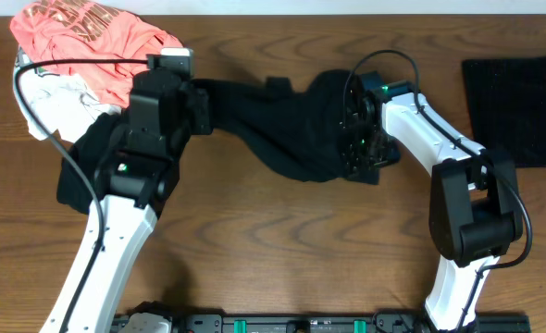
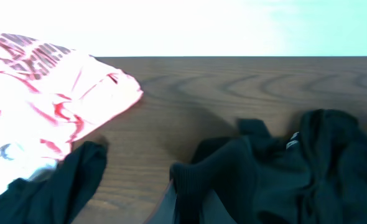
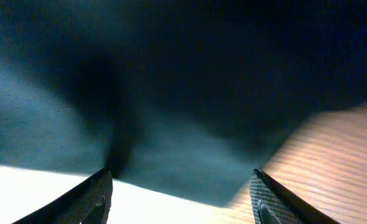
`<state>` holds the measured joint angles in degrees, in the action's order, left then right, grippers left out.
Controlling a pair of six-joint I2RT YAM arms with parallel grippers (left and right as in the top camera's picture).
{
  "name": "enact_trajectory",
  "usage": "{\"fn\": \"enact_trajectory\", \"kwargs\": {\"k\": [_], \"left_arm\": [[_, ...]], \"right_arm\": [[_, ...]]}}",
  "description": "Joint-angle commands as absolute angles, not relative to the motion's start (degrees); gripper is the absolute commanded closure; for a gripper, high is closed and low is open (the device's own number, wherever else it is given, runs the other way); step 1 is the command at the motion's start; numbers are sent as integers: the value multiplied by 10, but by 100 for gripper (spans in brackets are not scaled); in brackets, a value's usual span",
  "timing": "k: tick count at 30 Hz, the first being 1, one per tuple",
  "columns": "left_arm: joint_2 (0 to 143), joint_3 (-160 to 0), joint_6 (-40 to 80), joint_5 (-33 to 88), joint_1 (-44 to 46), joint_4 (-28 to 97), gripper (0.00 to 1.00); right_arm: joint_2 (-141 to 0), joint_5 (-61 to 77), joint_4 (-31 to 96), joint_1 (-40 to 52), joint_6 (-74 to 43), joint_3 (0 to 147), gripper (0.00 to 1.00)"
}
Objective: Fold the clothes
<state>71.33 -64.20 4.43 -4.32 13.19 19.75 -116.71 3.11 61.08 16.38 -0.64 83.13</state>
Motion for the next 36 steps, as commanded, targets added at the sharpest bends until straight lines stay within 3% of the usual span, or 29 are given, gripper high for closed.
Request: {"fn": "enact_trajectory", "kwargs": {"k": [1, 12, 28, 33, 36], "left_arm": [[703, -643, 41, -74, 126, 207, 94], [704, -643, 41, -74, 125, 219, 94], [704, -643, 41, -74, 125, 227, 94], [704, -643, 41, -74, 125, 231, 94], [704, -643, 41, -74, 125, 234, 94]], "right_arm": [[-1154, -19, 599, 166, -28, 820, 31], [-1154, 61, 584, 166, -35, 800, 31], [-1154, 136, 564, 169, -68, 765, 41], [-1154, 135, 542, 176, -69, 752, 52], [-1154, 135, 530, 175, -73, 753, 72]]}}
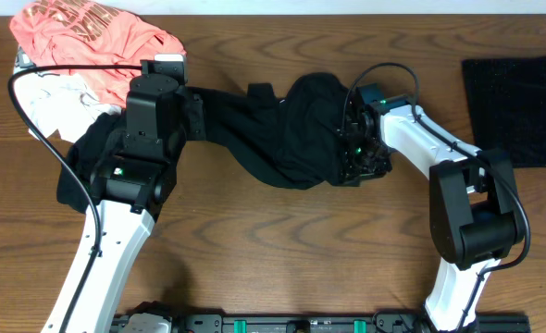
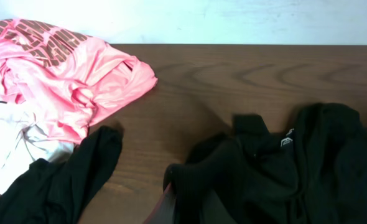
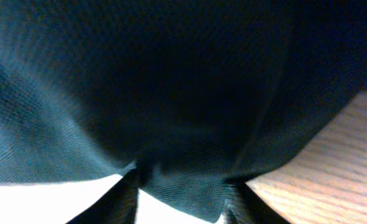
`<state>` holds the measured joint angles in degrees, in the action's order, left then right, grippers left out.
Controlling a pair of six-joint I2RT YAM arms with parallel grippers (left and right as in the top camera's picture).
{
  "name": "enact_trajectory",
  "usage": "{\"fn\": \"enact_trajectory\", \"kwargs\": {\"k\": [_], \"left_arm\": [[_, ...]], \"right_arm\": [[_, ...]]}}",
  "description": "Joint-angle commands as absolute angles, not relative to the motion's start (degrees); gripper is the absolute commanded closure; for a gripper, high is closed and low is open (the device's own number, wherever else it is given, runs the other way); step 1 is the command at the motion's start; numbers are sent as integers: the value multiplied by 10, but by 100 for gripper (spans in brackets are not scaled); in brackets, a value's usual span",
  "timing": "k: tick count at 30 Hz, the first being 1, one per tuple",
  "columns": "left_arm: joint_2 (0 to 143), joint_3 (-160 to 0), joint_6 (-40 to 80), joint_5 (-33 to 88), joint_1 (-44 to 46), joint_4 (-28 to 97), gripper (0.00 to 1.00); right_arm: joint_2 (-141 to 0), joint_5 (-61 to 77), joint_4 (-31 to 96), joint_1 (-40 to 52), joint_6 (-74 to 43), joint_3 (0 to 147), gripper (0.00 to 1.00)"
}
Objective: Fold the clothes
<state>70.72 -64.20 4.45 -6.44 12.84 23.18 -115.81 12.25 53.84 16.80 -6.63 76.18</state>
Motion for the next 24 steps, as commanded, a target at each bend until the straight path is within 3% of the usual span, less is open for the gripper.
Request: {"fn": "enact_trajectory", "kwargs": {"k": [1, 3, 12, 24], "left_arm": [[704, -643, 41, -74, 125, 235, 94], [704, -643, 41, -74, 125, 236, 94], [704, -643, 41, -74, 125, 236, 94], [689, -648, 36, -74, 125, 235, 94]], "right_arm": [[-1154, 135, 527, 173, -74, 753, 79], [-1154, 135, 522, 170, -77, 754, 99], [-1096, 135, 582, 122, -65, 828, 99], [-969, 120, 720, 11, -1, 1067, 99]]}}
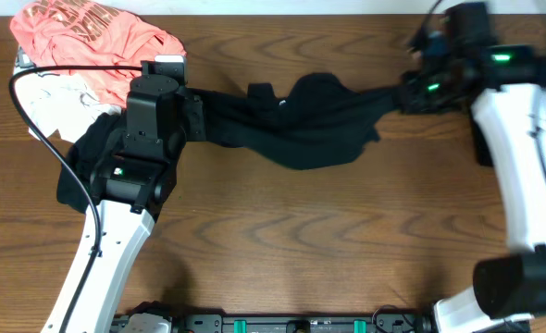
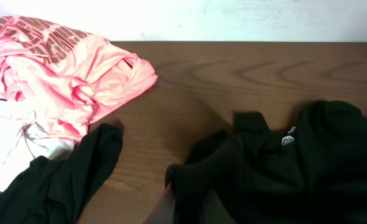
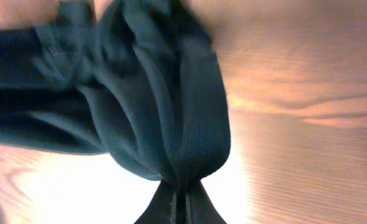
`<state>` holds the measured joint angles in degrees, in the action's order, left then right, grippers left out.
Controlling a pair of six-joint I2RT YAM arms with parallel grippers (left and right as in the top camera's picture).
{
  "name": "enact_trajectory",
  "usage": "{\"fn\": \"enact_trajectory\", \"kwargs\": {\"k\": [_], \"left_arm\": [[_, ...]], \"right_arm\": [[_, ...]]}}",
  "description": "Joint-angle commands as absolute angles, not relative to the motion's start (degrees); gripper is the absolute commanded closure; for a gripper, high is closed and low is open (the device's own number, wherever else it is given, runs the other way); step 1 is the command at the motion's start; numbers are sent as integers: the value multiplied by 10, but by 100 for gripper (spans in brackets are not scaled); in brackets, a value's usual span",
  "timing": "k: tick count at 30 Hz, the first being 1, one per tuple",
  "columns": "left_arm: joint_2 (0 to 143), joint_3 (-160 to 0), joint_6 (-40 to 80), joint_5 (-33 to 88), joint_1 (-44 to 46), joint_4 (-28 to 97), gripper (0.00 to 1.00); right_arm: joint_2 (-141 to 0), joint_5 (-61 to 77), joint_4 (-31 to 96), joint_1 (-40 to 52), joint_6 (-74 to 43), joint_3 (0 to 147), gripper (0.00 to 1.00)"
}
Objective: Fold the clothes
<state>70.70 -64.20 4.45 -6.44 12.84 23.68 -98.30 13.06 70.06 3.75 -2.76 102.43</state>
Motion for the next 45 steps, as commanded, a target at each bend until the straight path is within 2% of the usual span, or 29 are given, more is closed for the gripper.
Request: {"fn": "enact_trajectory", "kwargs": {"k": [1, 13, 24, 34, 45], "left_arm": [[682, -650, 34, -74, 125, 235, 94], [536, -666, 17, -106, 125, 224, 94], [411, -666, 36, -105, 126, 153, 94], [403, -666, 123, 5, 126, 150, 94], [385, -675, 139, 7, 126, 113, 94]], "right_arm": [[-965, 120, 731, 2, 2, 1084, 99], [-951, 118, 802, -47, 25, 1184, 99], [-892, 118, 815, -91, 27, 1234, 99], [-851, 118, 815, -93, 39, 1257, 99], [-827, 93, 856, -93, 39, 1287, 99]]}}
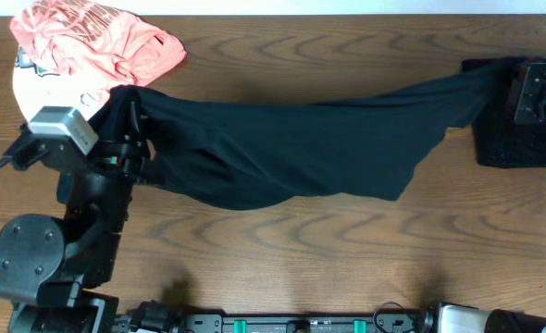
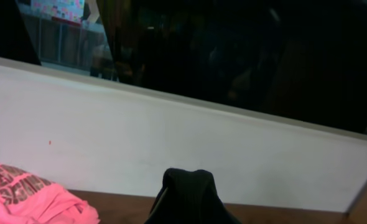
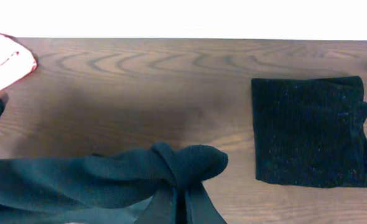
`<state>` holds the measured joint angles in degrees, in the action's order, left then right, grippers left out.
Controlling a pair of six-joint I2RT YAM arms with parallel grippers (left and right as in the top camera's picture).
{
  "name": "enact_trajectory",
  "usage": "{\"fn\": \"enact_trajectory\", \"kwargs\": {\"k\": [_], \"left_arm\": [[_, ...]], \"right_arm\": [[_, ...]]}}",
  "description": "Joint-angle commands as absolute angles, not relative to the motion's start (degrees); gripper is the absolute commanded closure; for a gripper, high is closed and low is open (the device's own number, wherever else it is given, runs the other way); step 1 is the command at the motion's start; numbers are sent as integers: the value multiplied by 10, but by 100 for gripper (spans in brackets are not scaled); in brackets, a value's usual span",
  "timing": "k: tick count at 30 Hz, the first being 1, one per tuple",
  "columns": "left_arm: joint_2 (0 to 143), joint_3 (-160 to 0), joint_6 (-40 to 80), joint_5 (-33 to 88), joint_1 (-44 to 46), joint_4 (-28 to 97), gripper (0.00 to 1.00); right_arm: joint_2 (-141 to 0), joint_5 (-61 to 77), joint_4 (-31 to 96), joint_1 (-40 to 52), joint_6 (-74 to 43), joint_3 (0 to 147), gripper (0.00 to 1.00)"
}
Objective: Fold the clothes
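Note:
A black garment [image 1: 291, 153] hangs stretched across the table between my two grippers, sagging in the middle. My left gripper [image 1: 130, 94] is shut on its left end. In the left wrist view only a bunch of black cloth [image 2: 186, 193] shows where the fingers are, in front of a white wall. My right gripper [image 1: 512, 76] is shut on the right end. The right wrist view shows the right gripper [image 3: 183, 208] pinching a rolled knot of the black garment [image 3: 190, 163] above the wood.
A pink garment [image 1: 93, 37] and a white one [image 1: 34, 81] lie heaped at the back left corner. A folded black cloth [image 1: 523, 139] lies at the right edge, also the dark square [image 3: 311, 130] in the right wrist view. More dark fabric [image 1: 63, 190] sits under the left arm.
Both grippers now stand farther apart and higher. The black garment, then a narrow bunched band near the back of the table, now spreads wide between them. The left wrist camera faces the wall.
At first my left gripper held one end of the crumpled black garment while my right gripper was open against its other end. The right gripper then shut on that cloth, later held it far to the right, and now the garment hangs stretched across the table.

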<state>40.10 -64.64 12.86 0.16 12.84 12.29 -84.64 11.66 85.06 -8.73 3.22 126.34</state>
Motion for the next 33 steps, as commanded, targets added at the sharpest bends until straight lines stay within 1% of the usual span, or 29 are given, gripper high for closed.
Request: {"fn": "enact_trajectory", "kwargs": {"k": [1, 10, 19, 25, 33], "left_arm": [[379, -677, 139, 7, 126, 114, 94], [318, -721, 145, 7, 126, 147, 94], [306, -745, 154, 11, 126, 208, 94], [349, -737, 153, 10, 126, 259, 94], [477, -733, 153, 9, 126, 271, 94]], "right_arm": [[-822, 84, 863, -93, 39, 1292, 99], [-768, -4, 930, -94, -2, 1325, 99], [-730, -32, 970, -94, -35, 1325, 99], [-756, -32, 970, -94, -38, 1322, 99], [-843, -32, 973, -94, -38, 1310, 99]]}}
